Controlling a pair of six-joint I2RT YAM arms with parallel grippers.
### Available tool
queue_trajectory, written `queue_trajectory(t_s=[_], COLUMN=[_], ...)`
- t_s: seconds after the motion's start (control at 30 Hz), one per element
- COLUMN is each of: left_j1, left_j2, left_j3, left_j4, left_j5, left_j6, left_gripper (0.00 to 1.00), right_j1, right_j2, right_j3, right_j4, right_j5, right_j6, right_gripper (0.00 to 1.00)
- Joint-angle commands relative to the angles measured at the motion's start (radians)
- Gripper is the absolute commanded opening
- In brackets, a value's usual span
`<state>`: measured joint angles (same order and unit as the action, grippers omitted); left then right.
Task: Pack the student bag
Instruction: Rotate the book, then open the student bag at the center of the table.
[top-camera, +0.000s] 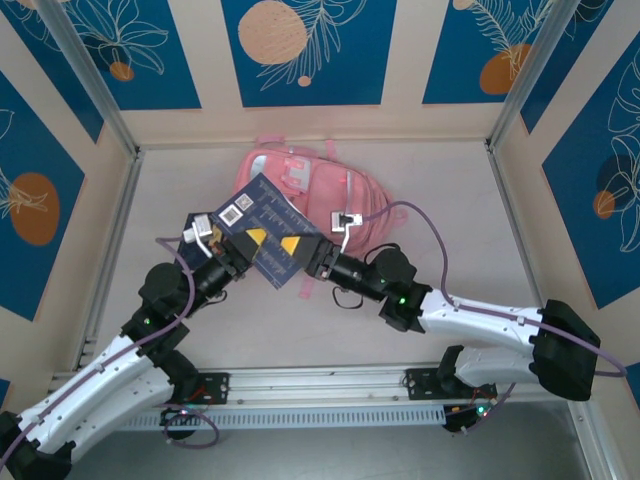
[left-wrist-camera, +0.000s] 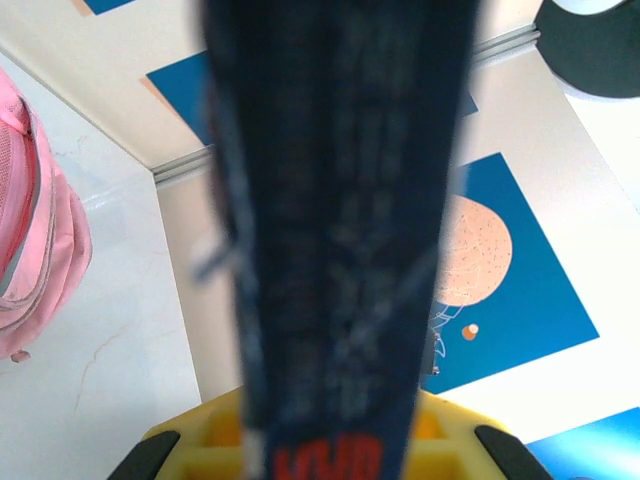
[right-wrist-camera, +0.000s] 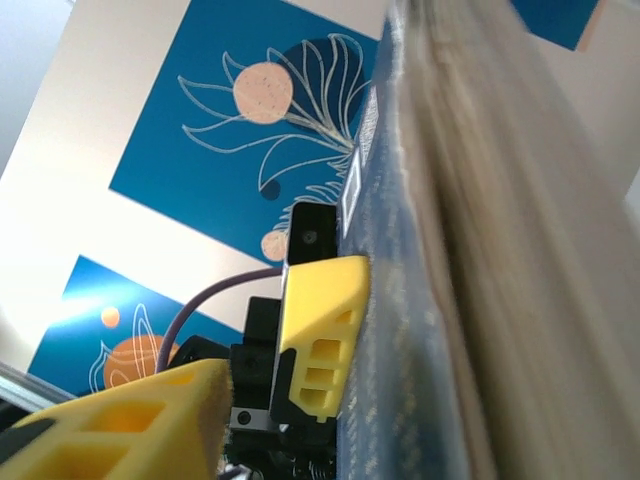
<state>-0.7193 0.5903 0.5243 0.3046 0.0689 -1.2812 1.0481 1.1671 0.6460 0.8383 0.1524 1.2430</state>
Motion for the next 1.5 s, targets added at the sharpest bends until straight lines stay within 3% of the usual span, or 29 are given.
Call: queue_trajectory(t_s=[0.0, 0.13, 0.3, 0.37, 0.4, 0.5, 0.57, 0.63, 0.8, 0.97, 1.1, 1.23, 1.47], left_j1=[-0.013, -0.026, -0.046, -0.05, -0.051, -0.051, -0.052, -0.05, -0.05, -0.049, -0.048, -0.039, -0.006], left_j2=[-0.007, 0.001, 0.021, 0.027, 0.026, 0.016, 0.03, 0.084, 0.376, 0.721, 0.962, 1.224, 1.589], left_j3=[0.002, -0.007, -0.009, -0.006, -0.002, 0.03, 0.079, 0.147, 0.384, 0.659, 0.907, 1.209, 1.605], left_j4=[0.023, 0.023, 0.022, 0.011, -0.008, -0.128, -0.26, -0.397, -0.658, -0.766, -0.838, -0.956, -1.082], left_j5=[-0.043, -0.055, -0.055, -0.054, -0.056, -0.077, -0.103, -0.11, -0.07, -0.004, -0.043, -0.044, 0.046], left_j6=[0.021, 0.02, 0.027, 0.033, 0.042, 0.112, 0.179, 0.274, 0.521, 0.718, 0.803, 0.853, 0.873], left_gripper=[0.0, 0.0, 0.0, 0.0, 0.05, 0.35, 0.54, 0.63, 0.68, 0.69, 0.7, 0.7, 0.58], right_j1=[0.016, 0.03, 0.027, 0.022, 0.018, -0.001, -0.021, -0.052, -0.164, -0.284, -0.351, -0.436, -0.49], right_j2=[-0.032, -0.029, -0.036, -0.058, -0.076, -0.163, -0.255, -0.357, -0.559, -0.655, -0.638, -0.596, -0.549], right_j3=[-0.029, -0.048, -0.053, -0.062, -0.071, -0.102, -0.108, -0.105, -0.142, -0.134, -0.108, -0.077, -0.002], right_j4=[0.038, 0.033, 0.029, 0.006, -0.011, -0.128, -0.318, -0.565, -0.95, -1.203, -1.272, -1.29, -1.405], right_j5=[0.115, 0.151, 0.166, 0.181, 0.191, 0.232, 0.287, 0.357, 0.424, 0.46, 0.492, 0.396, 0.391], right_j6=[0.009, 0.023, 0.005, -0.002, -0.006, -0.031, -0.024, -0.017, 0.003, -0.048, -0.145, -0.231, -0.286], right_gripper=[0.45, 0.39, 0.02, 0.0, 0.0, 0.0, 0.0, 0.0, 0.0, 0.0, 0.0, 0.0, 0.0])
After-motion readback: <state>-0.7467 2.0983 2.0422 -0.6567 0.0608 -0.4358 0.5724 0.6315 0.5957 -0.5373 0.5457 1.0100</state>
